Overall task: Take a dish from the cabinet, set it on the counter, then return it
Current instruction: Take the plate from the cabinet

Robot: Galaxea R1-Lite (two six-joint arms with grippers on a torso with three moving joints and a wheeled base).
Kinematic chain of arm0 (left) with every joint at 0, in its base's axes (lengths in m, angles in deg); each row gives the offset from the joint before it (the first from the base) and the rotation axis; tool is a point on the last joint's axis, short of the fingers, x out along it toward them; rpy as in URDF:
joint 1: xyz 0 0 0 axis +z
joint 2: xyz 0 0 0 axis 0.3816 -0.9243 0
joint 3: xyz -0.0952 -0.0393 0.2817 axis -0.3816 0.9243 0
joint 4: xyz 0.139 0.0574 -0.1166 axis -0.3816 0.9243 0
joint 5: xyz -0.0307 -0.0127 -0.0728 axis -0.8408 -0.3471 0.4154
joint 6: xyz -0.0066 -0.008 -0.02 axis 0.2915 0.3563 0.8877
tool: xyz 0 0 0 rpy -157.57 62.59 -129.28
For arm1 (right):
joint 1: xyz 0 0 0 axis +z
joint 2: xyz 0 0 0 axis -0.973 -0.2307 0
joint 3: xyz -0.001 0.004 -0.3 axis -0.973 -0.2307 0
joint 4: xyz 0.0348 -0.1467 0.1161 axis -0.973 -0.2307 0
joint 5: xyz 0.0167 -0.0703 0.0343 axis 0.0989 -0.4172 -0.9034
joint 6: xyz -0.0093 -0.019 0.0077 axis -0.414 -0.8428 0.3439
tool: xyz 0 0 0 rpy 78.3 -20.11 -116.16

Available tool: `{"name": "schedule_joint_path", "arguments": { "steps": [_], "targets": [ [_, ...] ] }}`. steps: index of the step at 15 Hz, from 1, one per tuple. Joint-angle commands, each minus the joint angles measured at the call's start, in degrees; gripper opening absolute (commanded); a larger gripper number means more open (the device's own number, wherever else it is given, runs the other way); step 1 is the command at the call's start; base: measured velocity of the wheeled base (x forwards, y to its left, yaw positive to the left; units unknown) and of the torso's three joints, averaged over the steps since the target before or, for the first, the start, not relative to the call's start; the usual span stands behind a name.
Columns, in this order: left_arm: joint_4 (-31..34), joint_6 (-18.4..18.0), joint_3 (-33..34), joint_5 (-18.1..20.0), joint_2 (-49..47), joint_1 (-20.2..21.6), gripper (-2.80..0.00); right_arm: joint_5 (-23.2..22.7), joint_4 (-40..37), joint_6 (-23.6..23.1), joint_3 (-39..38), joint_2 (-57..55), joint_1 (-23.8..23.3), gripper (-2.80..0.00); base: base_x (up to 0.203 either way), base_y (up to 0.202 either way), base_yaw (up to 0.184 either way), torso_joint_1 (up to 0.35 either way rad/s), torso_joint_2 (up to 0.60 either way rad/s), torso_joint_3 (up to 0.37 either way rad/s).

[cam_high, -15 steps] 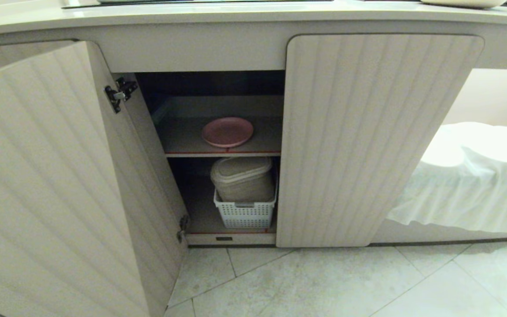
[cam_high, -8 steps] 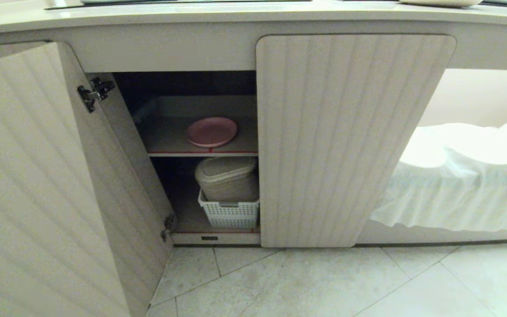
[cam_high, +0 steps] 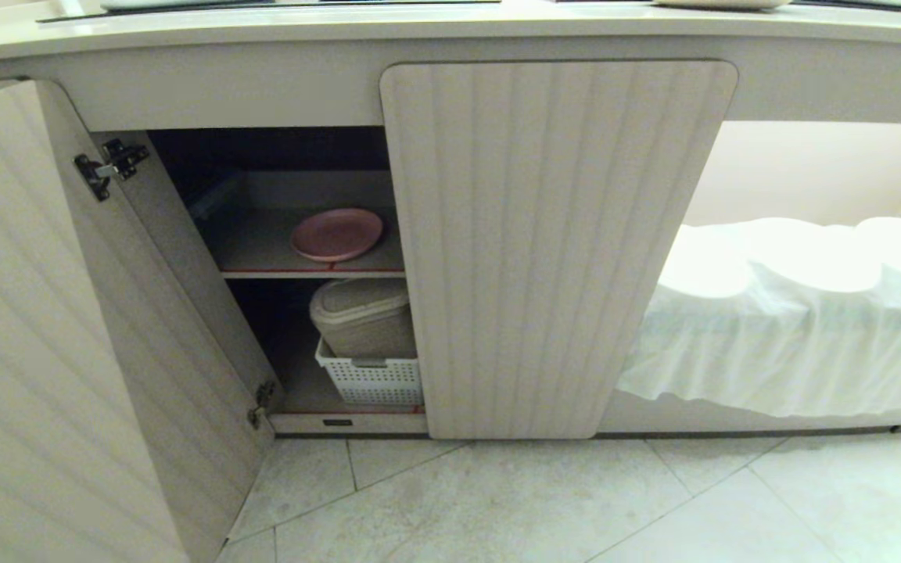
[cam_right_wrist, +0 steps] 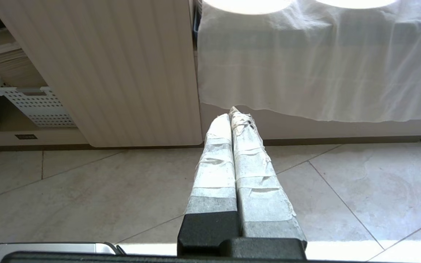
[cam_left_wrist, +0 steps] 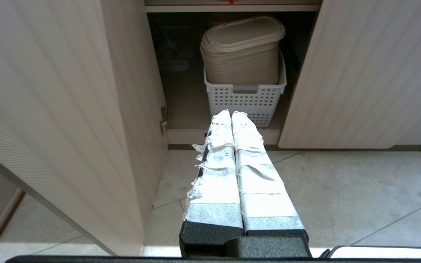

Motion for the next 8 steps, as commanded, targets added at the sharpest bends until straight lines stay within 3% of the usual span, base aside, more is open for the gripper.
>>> {"name": "schedule_joint_path", "arguments": {
  "steps": [1, 8],
  "targets": [
    [0.00, 0.03, 0.00, -0.05, 0.02, 0.00, -2.80, 0.01, 0.02, 0.01, 0.00, 0.00, -0.02, -2.80, 0.000, 0.000, 0.000, 0.000, 0.00, 0.000],
    [0.09, -0.02, 0.00, -0.05, 0.02, 0.00, -2.80, 0.01, 0.02, 0.01, 0.00, 0.00, -0.02, -2.80, 0.000, 0.000, 0.000, 0.000, 0.00, 0.000]
  ]
}}
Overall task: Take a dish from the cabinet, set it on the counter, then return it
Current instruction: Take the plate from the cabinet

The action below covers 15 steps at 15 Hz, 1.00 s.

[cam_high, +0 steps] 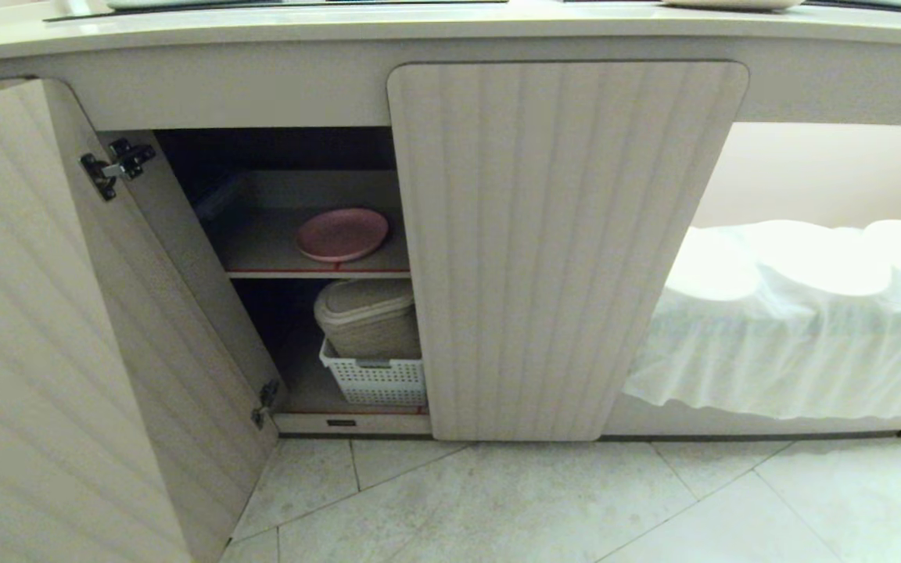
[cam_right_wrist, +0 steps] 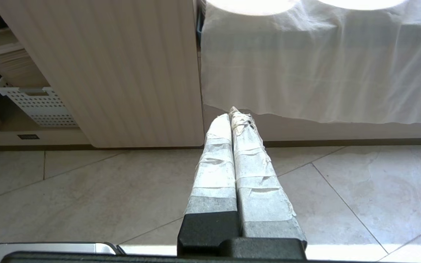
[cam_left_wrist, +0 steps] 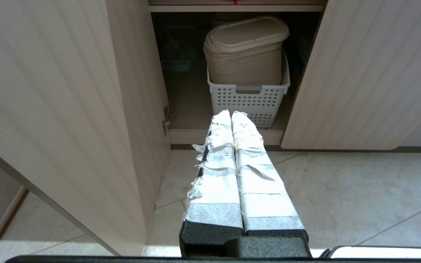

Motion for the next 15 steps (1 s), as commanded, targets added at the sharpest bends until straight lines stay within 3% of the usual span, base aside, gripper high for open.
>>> {"name": "schedule_joint_path", "arguments": {
  "steps": [1, 12, 15],
  "targets": [
    [0.06, -0.07, 0.00, -0.10, 0.02, 0.00, -2.80, 0.02, 0.04, 0.01, 0.00, 0.00, -0.01, -2.80, 0.000, 0.000, 0.000, 0.000, 0.00, 0.000],
    [0.04, 0.02, 0.00, -0.04, 0.02, 0.00, -2.80, -0.04, 0.04, 0.01, 0.00, 0.00, -0.01, -2.80, 0.000, 0.000, 0.000, 0.000, 0.00, 0.000],
    [-0.03, -0.07, 0.00, -0.04, 0.02, 0.00, -2.80, 0.02, 0.04, 0.01, 0.00, 0.00, -0.01, -2.80, 0.143, 0.000, 0.001, 0.003, 0.00, 0.002]
  ]
}}
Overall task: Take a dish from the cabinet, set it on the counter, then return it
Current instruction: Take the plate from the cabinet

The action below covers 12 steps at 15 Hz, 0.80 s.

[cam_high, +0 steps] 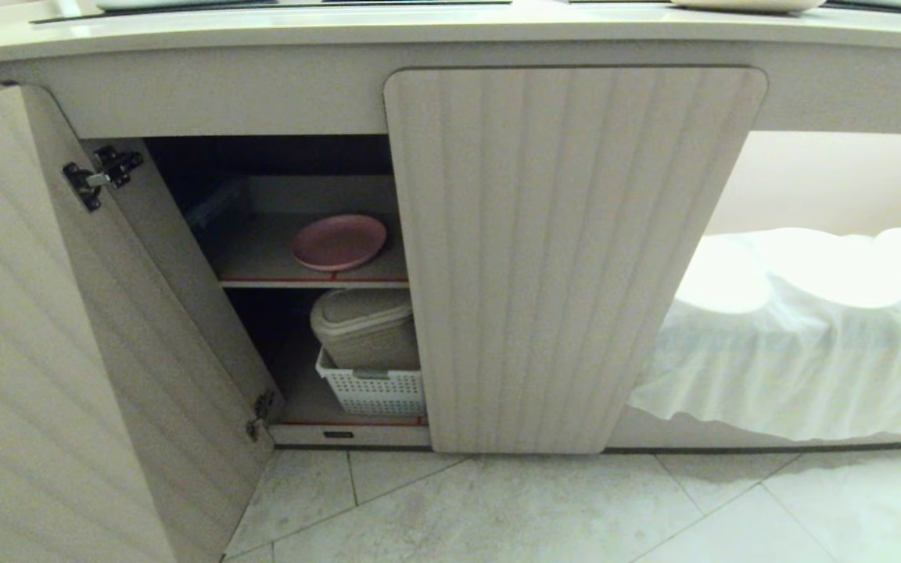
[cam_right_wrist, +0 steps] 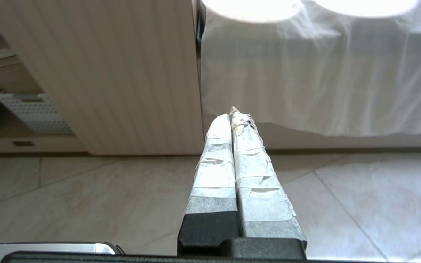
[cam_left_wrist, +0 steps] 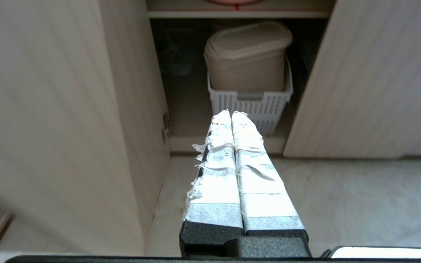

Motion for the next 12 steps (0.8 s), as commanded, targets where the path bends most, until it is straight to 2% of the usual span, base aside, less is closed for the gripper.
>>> {"name": "schedule_joint_path", "arguments": {
  "steps": [1, 12],
  "targets": [
    [0.00, -0.01, 0.00, -0.02, 0.02, 0.00, -2.80, 0.02, 0.04, 0.01, 0.00, 0.00, 0.00, -2.80, 0.196, 0.000, 0.002, 0.007, 0.00, -0.002],
    [0.09, -0.09, 0.00, -0.02, 0.02, 0.00, -2.80, 0.02, 0.04, 0.01, 0.00, 0.00, 0.00, -2.80, 0.198, 0.000, 0.002, 0.002, 0.00, 0.002]
  ]
}}
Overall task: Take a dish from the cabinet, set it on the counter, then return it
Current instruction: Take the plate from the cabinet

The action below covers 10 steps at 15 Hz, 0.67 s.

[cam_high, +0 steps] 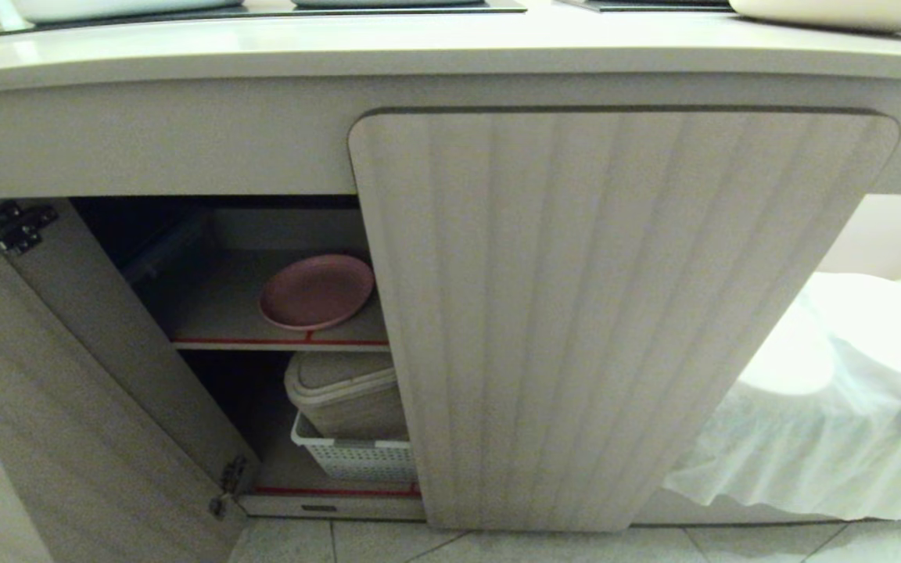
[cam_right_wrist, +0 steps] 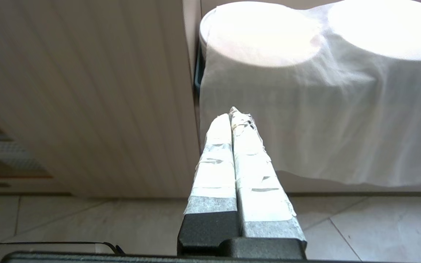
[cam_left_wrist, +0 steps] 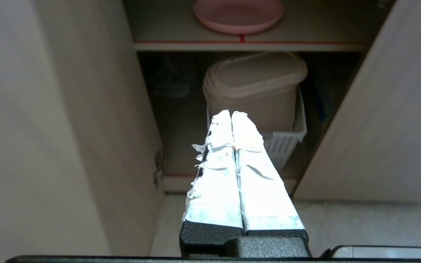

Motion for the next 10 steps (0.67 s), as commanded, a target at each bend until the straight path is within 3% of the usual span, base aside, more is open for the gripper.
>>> {"name": "schedule_joint_path", "arguments": {
  "steps": [1, 4, 10],
  "targets": [
    [-0.01, 0.02, 0.00, -0.04, 0.02, 0.00, -2.80, 0.01, 0.04, 0.02, 0.00, 0.00, -0.02, -2.80, 0.199, 0.000, 0.001, 0.002, 0.00, -0.002],
    [-0.01, 0.05, 0.00, -0.04, 0.02, 0.00, -2.80, 0.01, 0.04, 0.02, 0.00, 0.00, -0.02, -2.80, 0.169, 0.000, 0.003, 0.004, 0.01, 0.002],
    [-0.08, 0.19, 0.00, -0.04, 0.02, 0.00, -2.80, 0.01, 0.04, 0.02, 0.00, 0.00, -0.02, -2.80, 0.000, 0.000, 0.000, 0.000, 0.00, 0.000]
  ]
}}
